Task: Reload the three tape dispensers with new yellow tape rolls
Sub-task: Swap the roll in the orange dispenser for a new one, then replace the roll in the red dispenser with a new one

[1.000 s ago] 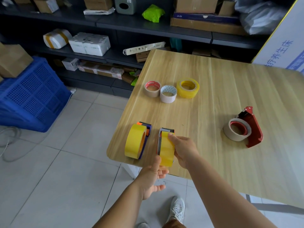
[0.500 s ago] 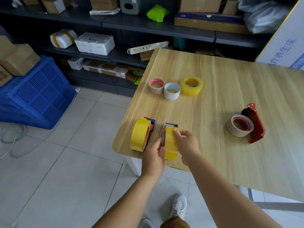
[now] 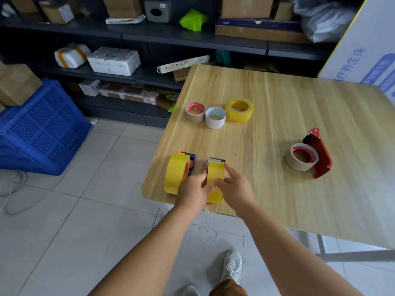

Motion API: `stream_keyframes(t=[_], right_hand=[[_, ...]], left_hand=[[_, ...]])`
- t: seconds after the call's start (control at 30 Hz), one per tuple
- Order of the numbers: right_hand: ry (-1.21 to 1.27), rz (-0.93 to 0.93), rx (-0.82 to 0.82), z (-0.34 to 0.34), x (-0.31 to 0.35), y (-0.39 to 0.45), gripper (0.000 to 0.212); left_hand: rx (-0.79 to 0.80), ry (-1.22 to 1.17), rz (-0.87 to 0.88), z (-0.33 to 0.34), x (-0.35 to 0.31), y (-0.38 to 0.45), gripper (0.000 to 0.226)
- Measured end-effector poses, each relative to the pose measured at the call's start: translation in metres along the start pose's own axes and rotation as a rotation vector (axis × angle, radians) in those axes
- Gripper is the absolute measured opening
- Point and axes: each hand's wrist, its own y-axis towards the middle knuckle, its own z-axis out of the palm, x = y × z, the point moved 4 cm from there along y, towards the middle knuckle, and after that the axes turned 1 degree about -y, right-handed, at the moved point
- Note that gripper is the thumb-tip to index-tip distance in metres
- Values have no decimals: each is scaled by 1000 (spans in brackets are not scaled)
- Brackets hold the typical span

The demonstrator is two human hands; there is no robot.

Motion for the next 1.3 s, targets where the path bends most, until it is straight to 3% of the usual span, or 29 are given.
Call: stream_keyframes(t=[0.13, 0.23, 0.33, 0.4, 0.6, 0.8, 1.0, 1.17, 1.3], right_hand=[[2, 15, 0, -1, 2, 0, 61], [-26, -12, 11, -2, 5, -3, 61], [-126, -37, 39, -4, 6, -2, 62], [-250, -78, 68, -6, 7, -3, 63], [-448, -162, 45, -34, 1, 7, 62], [-621, -247, -7, -92, -14, 43, 66], [-694, -236, -47, -171, -43, 94, 67], [-732, -275, -90, -221, -61, 129, 57], [-808, -276, -45, -250, -76, 147, 75]], left_hand=[[29, 49, 22, -2, -6, -2, 24], [53, 219, 22, -2, -11, 0, 28], [109, 449, -10, -1, -21, 1, 46], [131, 471, -31, 1, -25, 0, 64], [115, 675, 129, 6, -58, 8, 86], [173, 706, 248, 52, -101, 41, 74], [227, 690, 249, 116, -148, 83, 75], [271, 667, 226, 162, -180, 113, 76], [327, 645, 192, 193, -196, 128, 86]])
